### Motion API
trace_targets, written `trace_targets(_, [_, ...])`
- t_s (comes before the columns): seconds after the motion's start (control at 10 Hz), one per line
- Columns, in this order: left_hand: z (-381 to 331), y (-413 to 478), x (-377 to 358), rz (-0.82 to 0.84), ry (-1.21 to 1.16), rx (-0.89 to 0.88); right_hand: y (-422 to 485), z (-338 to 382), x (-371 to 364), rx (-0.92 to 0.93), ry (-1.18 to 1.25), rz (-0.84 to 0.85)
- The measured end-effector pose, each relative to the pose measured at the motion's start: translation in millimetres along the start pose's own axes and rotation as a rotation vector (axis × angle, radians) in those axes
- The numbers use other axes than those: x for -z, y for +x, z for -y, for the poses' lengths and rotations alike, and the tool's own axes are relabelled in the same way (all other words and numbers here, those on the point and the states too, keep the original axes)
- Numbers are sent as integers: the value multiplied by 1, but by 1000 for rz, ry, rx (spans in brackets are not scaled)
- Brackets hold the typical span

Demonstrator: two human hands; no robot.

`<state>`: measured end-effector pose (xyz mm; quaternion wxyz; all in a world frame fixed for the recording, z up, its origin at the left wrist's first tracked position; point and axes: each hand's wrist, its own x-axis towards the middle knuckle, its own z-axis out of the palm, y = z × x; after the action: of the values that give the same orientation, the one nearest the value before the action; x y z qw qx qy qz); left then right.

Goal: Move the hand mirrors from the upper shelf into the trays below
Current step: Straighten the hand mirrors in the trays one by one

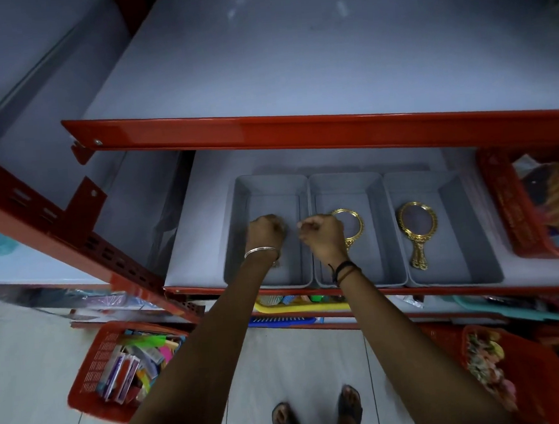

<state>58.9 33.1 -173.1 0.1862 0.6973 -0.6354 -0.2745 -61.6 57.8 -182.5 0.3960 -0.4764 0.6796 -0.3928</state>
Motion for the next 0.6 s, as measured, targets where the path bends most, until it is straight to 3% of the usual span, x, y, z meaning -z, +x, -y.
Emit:
trace_targets(0.1, [-35, -9, -15, 16, -67, -100, 1, -19, 39, -123, 55, -90])
trace_targets(0.2, [-62, -19, -44, 117, -77, -129, 6, -46, 71, -254, -39, -116])
trace_targets(0.3, [-72, -25, -75, 232, -69, -23, 6, -65, 88, -386, -216, 9])
trace_targets(0.6, [-72, -28, -110, 336, 62, 200, 4, -79, 82, -346, -157, 87])
